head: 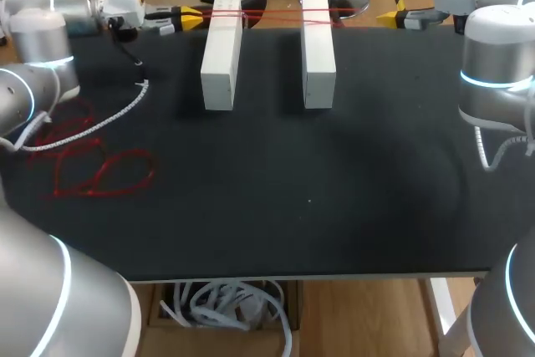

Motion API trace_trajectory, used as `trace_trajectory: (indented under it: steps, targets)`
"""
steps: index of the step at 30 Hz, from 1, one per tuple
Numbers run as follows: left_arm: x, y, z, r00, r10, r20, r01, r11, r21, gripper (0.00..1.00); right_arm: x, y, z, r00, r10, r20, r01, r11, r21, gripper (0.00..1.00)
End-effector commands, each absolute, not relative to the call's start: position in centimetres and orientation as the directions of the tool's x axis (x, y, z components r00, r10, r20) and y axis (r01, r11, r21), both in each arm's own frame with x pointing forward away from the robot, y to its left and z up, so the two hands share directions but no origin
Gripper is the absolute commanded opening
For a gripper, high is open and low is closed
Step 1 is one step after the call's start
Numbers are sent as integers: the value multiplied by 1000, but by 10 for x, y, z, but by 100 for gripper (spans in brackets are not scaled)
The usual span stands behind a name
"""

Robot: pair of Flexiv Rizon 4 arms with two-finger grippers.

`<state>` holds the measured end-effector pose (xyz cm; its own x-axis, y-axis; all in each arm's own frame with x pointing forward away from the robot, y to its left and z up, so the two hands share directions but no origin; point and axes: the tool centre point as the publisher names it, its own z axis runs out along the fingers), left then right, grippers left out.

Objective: Grab the tape and strap the tape.

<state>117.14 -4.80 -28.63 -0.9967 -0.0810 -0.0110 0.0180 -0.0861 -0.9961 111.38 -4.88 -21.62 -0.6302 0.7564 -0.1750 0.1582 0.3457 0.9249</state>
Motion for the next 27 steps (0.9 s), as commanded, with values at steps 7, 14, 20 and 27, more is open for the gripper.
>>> trace_trajectory:
  steps: [7, 14, 20, 27]
  targets:
    - [1163, -56, -259, -949, 307, -78, -6, -264, -965, 0, 1114, -49, -216, -631, 756, -174, 157, 345, 926, 100]
    - [1152, -54, -232, -956, 283, -75, -8, -281, -960, 0, 1114, -49, -216, -631, 756, -174, 157, 345, 926, 100]
    - [1143, -54, -218, -960, 272, -74, -7, -287, -958, 0, 1114, -49, -216, -631, 756, -174, 157, 345, 926, 100]
    - [1138, -56, -208, -957, 284, -58, -11, -235, -972, 0, 1114, -49, -216, -631, 756, -174, 157, 345, 926, 100]
